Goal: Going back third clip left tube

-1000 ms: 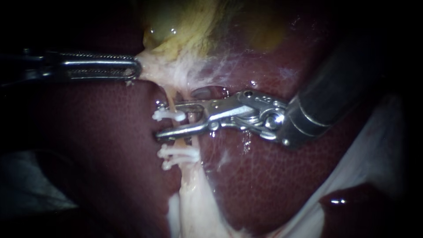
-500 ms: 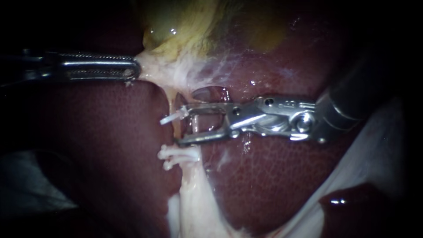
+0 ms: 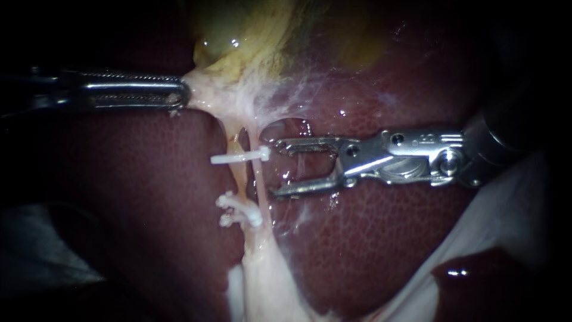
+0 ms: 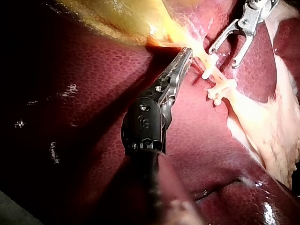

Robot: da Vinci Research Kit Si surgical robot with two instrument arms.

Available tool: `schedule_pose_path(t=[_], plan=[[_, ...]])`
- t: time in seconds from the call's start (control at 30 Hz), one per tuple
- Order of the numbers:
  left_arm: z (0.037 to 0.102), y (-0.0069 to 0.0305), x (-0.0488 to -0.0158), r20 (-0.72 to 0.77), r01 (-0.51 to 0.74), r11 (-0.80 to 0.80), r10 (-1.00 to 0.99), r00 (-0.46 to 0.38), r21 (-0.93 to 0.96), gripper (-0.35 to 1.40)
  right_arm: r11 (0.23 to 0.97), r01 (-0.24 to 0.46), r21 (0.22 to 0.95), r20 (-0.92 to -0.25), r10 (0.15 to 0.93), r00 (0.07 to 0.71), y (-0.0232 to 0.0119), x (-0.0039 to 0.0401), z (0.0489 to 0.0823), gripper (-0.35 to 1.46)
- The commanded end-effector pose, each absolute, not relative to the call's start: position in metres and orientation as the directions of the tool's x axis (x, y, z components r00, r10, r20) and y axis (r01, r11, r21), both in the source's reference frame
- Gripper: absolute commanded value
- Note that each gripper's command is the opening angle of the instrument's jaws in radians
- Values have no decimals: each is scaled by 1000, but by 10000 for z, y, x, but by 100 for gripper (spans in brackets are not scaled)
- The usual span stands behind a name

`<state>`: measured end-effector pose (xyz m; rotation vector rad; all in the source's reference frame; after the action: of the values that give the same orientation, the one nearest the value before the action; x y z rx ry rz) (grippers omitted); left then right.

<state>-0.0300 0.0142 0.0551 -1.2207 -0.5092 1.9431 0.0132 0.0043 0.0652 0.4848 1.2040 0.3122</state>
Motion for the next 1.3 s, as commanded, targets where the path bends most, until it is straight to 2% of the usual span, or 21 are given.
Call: schedule_pose_path(t=[0.03, 0.33, 0.5, 0.63, 0.87, 1.3], plan=[[551, 142, -300, -577, -396, -623, 779, -244, -674, -35, 864, 31, 502, -820, 465, 334, 42, 129, 650, 50], [553, 141, -300, -578, -396, -624, 779, -244, -674, -35, 915, 113, 387, -875, 325, 358, 42, 98, 627, 50], [554, 142, -300, -578, -395, -624, 779, -244, -674, -35, 935, 121, 335, -893, 273, 357, 44, 82, 609, 50], [555, 143, -300, -578, -395, -624, 779, -244, -674, -35, 938, 119, 325, -894, 264, 362, 45, 70, 597, 50], [557, 144, -300, -578, -394, -624, 779, -244, -674, -35, 933, 138, 333, -870, 248, 426, 45, 53, 584, 50], [574, 141, -314, -583, -399, -628, 775, -244, -668, -35, 933, 140, 333, -871, 247, 426, 42, 44, 581, 50]])
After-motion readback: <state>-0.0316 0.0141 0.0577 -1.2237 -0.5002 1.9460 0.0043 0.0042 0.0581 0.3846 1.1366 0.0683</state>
